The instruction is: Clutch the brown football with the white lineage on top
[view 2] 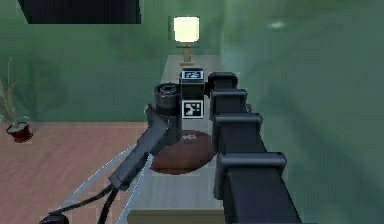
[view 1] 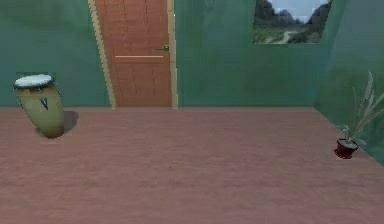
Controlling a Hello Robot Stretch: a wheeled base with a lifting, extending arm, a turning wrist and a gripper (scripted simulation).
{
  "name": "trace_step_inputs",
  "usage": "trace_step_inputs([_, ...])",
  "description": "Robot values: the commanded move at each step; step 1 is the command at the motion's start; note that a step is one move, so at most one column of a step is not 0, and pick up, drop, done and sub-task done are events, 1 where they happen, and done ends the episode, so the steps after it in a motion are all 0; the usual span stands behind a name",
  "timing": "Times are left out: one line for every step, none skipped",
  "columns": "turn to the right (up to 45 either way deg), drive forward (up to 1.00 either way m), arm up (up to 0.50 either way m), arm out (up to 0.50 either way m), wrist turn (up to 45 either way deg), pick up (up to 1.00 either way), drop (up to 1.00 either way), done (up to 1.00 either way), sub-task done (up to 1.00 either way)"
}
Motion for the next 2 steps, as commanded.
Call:
trace_step_inputs([0.0,0.00,0.00,0.00,45.0,0.00,0.00,0.00,0.00])
trace_step_inputs([0.0,0.00,0.00,0.00,45.0,0.00,0.00,0.00,0.00])
